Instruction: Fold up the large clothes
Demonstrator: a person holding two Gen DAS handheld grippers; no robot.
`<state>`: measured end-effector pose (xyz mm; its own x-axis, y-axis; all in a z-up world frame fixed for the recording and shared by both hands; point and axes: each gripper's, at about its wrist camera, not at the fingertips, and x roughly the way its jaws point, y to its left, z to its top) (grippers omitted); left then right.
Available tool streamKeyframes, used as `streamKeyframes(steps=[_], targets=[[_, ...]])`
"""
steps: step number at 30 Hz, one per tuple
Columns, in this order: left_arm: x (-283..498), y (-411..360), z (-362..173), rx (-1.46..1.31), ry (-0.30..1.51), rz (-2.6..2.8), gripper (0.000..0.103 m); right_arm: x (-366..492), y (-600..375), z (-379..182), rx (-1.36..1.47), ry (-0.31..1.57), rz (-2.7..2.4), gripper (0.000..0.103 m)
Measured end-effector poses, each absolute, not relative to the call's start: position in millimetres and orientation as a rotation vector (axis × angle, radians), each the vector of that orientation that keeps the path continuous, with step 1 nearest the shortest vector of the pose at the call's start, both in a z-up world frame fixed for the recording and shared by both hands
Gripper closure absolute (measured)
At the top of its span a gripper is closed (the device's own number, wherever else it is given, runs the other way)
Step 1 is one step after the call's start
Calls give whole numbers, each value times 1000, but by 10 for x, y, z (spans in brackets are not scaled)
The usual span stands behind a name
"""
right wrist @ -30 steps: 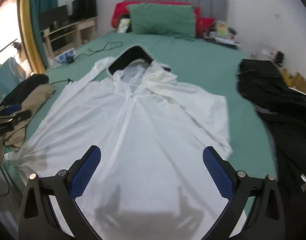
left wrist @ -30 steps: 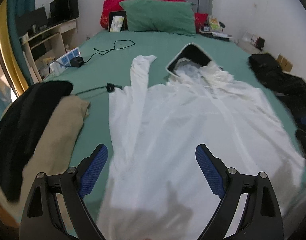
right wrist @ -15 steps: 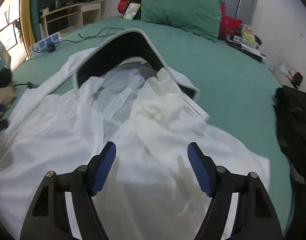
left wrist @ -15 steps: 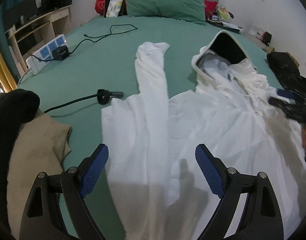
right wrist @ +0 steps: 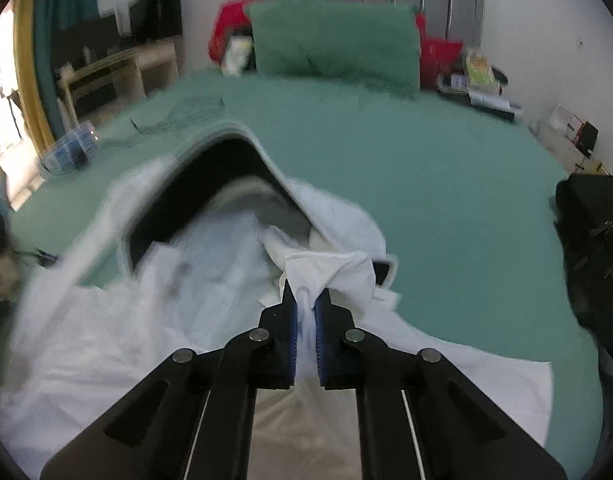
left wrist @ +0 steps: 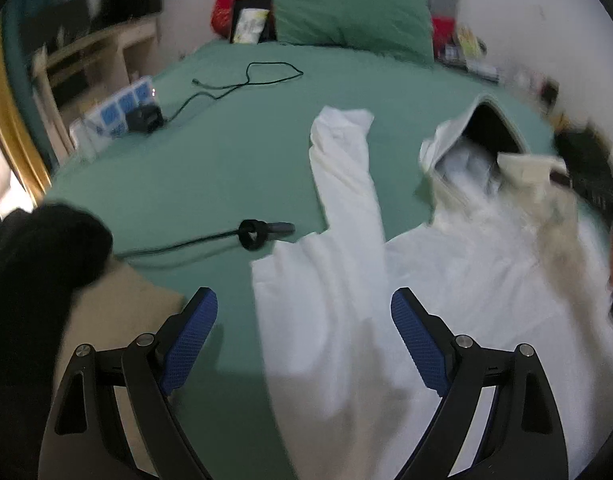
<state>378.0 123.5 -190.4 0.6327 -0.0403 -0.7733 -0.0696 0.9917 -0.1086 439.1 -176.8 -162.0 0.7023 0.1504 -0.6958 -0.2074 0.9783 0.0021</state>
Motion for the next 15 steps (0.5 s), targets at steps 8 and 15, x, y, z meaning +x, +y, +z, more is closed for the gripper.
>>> streamKeyframes(steps=[8,15], targets=[[3632,1335,-1750,-183,854,-10,11,3589,-1185,-1321,-4,727,580,97],[3582,1579,-1826,-217,884,23,11,3130,-476,-2261,-204,1032,575,29]])
